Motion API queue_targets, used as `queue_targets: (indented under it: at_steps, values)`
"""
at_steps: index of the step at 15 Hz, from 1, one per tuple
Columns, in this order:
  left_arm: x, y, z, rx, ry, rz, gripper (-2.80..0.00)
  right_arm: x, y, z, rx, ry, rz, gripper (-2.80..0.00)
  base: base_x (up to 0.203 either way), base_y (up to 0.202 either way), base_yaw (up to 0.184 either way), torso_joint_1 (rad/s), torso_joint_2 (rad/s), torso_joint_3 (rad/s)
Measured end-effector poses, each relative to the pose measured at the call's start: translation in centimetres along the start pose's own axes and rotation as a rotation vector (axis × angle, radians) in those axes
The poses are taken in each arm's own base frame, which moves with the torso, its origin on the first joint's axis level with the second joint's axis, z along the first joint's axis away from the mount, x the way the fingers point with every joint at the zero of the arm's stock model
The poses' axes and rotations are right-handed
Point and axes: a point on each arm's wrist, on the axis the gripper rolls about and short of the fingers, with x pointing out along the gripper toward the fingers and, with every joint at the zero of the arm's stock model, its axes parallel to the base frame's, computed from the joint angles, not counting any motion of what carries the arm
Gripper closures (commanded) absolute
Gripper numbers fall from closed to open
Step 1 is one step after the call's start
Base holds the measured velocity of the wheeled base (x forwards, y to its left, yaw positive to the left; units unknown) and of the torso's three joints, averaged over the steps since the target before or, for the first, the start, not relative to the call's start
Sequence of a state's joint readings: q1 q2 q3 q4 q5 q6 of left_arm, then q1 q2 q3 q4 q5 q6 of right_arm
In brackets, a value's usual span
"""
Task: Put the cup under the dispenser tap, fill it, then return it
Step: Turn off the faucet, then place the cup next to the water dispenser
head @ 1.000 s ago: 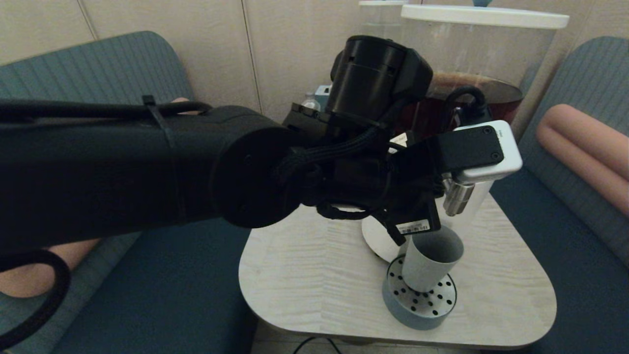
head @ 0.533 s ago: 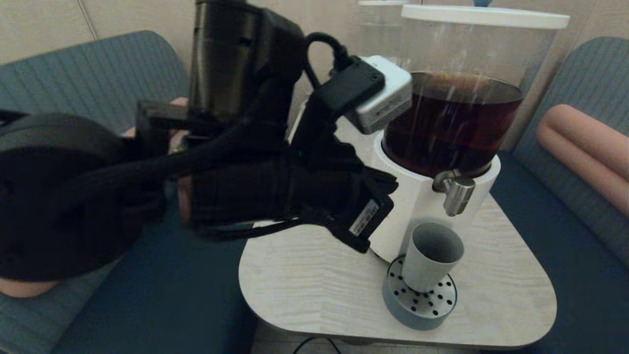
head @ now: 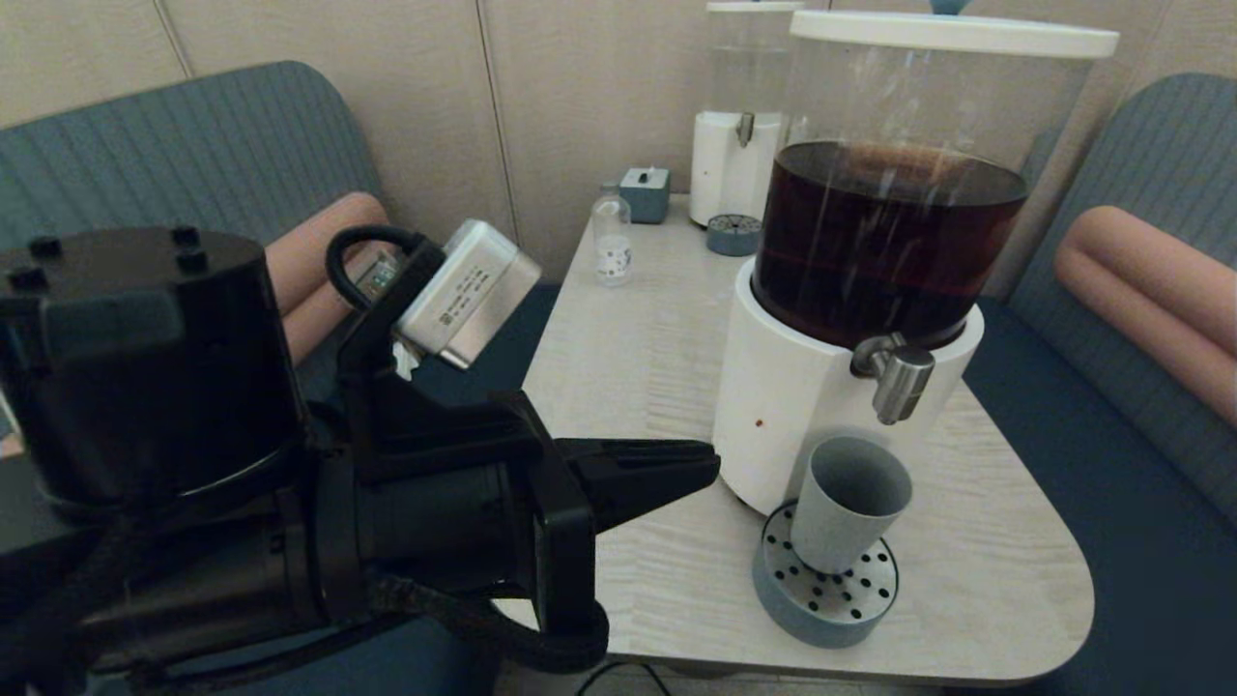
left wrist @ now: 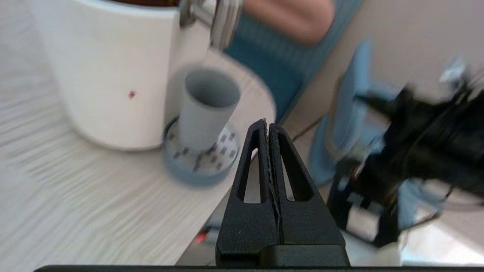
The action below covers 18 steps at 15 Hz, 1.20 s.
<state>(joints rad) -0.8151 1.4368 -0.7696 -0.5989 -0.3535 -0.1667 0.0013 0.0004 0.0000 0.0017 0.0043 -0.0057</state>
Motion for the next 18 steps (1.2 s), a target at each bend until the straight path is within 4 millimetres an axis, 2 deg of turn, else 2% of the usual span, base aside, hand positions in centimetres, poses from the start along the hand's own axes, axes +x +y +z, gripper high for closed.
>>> queue_targets:
  at_steps: [2,6,7,11,18]
  values:
    - [1.5,1.3,-1.3,0.001,-0.038,-0.006,0.00,0.0,0.0,0.0,0.000,0.000,0.000,0.00,0.000,0.000,0.000,0.000,0.00,0.000]
    - [6.2,4.6,-5.8,0.085,-0.091,-0.016,0.00,0.0,0.0,0.0,0.000,0.000,0.000,0.00,0.000,0.000,0.000,0.000,0.00,0.000]
    - [7.1,5.2,-6.8,0.110,-0.102,-0.018,-2.80,0.0,0.0,0.0,0.000,0.000,0.000,0.00,0.000,0.000,0.000,0.000,0.00,0.000]
    - [9.7,6.8,-9.3,0.173,-0.111,-0.020,-2.80,0.0,0.0,0.0,0.000,0.000,0.000,0.00,0.000,0.000,0.000,0.000,0.00,0.000]
    - [11.1,7.6,-11.3,0.193,-0.069,-0.018,-2.80,0.0,0.0,0.0,0.000,0.000,0.000,0.00,0.000,0.000,0.000,0.000,0.00,0.000]
